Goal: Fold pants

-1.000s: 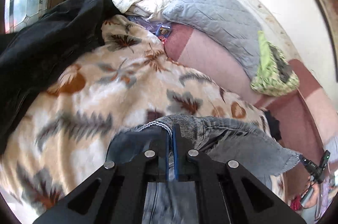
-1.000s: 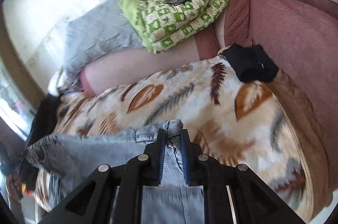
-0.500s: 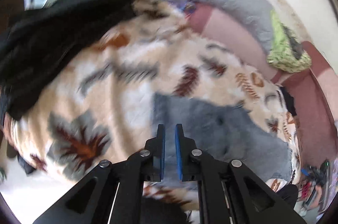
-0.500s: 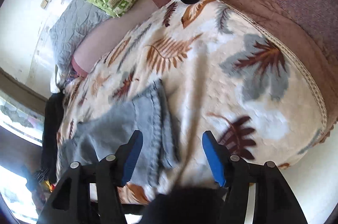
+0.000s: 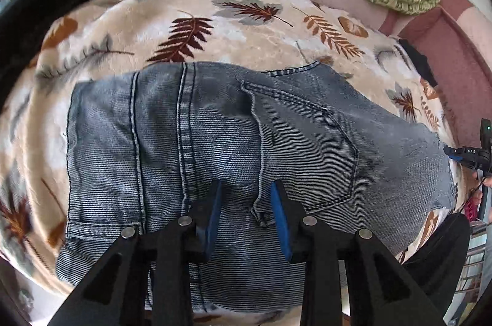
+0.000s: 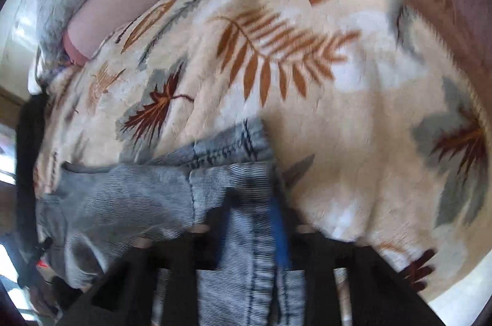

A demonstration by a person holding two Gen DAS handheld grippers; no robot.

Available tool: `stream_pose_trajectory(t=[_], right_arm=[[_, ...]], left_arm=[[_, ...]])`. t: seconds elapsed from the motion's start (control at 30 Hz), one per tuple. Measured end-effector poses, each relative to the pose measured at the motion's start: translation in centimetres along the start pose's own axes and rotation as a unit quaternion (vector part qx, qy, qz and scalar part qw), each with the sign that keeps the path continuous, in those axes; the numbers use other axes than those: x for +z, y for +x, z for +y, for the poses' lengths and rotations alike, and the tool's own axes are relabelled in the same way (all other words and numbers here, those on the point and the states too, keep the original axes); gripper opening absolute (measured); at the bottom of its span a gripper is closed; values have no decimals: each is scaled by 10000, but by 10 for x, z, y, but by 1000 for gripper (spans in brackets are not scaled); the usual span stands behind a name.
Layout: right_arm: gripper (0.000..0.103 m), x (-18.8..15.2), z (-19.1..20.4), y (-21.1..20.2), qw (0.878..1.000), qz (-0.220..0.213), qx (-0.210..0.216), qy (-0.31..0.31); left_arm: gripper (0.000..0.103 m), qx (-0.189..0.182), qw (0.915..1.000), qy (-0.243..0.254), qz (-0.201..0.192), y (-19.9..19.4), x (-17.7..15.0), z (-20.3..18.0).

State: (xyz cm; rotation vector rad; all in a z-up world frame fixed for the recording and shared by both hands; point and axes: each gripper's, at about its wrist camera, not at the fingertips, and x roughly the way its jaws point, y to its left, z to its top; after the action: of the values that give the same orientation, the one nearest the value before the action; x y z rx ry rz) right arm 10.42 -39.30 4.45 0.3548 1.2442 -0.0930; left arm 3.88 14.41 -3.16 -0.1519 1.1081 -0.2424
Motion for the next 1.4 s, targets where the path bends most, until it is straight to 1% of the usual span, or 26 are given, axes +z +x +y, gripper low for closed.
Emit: stream_pose_trajectory(t=[0.1, 0.17, 0.2, 0.27, 0.33, 0.37, 0.43, 0.47, 0.5, 0.53, 0.6, 0.7, 0.87, 0.9, 0.93, 0.97, 1.0, 1.07, 1.13, 1.2, 1.23, 1.27, 1.3, 1.33, 1.37, 1.4], right_arm=[[15, 12, 14, -24, 9976, -507, -336, -342], [15, 22, 23, -30, 9958, -672, -410, -466], [15, 27, 27, -25, 9959, -584, -465, -507], [16, 28, 27, -4, 9938, -467, -797, -615], [24, 22, 14, 20, 9944, -86, -970, -413], [27, 18, 8, 19, 9956, -127, -891, -254], [36, 5, 3, -3, 9966, -427, -697, -82], [38, -2, 3, -16, 9970, -534, -554, -31], [42, -12, 1, -31, 9977, -596, -318, 42], [51, -20, -1, -40, 9983, -557, -156, 113], [55, -39, -5, -51, 9989, -382, 60, 284], [55, -62, -13, -47, 9994, 5, 82, 348], [54, -77, -8, -27, 9989, 233, 236, 329], [49, -77, -7, -22, 9990, 249, 207, 308], [30, -78, -4, -21, 9991, 287, 181, 245], [20, -78, -2, -18, 9993, 314, 103, 190], [15, -78, 3, -19, 9997, 250, -35, 46], [13, -79, 18, -28, 9985, 195, -282, -426], [12, -77, 28, -43, 9956, 29, -524, -779], [12, -72, 32, -63, 9896, -251, -922, -1072], [12, -69, 28, -66, 9886, -258, -991, -1100], [12, -67, 22, -63, 9888, -131, -998, -1098], [12, -69, 15, -47, 9885, 249, -943, -1154], [13, -74, 12, -34, 9872, 431, -881, -1261], [15, -80, 12, -21, 9853, 532, -901, -1347], [19, -85, 11, -13, 9849, 513, -956, -1353]], left_arm=[[33, -136, 9999, -45, 19, -2, 2, 6], [33, -144, 9999, -34, 35, 0, -1, 3], [33, -113, 9999, 6, 33, 0, -1, 2], [33, -54, 10000, 82, 5, -1, -4, -1], [34, -1, 9999, 142, -21, 1, -3, -3], [34, 13, 9999, 158, -30, 2, -3, -3], [34, 22, 9998, 198, -48, 2, -3, -3], [34, 12, 9998, 209, -51, 2, -3, -2], [34, -4, 9998, 206, -53, 2, -3, -2], [35, -21, 9998, 194, -56, 2, -3, -1], [35, -53, 9999, 145, -57, 3, -2, 0], [38, -82, 9999, 118, -90, 3, -3, 0], [39, -58, 9998, 165, -116, 3, -4, -2], [39, -66, 9998, 170, -119, 3, -4, -2], [39, -83, 9998, 159, -122, 3, -5, -2], [39, -109, 9998, 131, -130, 2, -5, -1], [39, -134, 9998, 114, -135, 2, -5, 0], [39, -192, 9997, 51, -137, 2, -5, 2], [39, -214, 9997, 50, -117, 2, -4, 3], [39, -224, 9997, 54, -87, 3, -4, 3], [39, -225, 9997, 59, -69, 3, -3, 3], [39, -228, 9997, 65, -53, 4, -2, 3], [39, -237, 9997, 60, -47, 4, -2, 4], [39, -250, 9997, 36, -40, 4, -1, 5], [39, -262, 9996, 5, -38, 5, -1, 6], [39, -262, 9997, 3, -36, 5, -1, 6]])
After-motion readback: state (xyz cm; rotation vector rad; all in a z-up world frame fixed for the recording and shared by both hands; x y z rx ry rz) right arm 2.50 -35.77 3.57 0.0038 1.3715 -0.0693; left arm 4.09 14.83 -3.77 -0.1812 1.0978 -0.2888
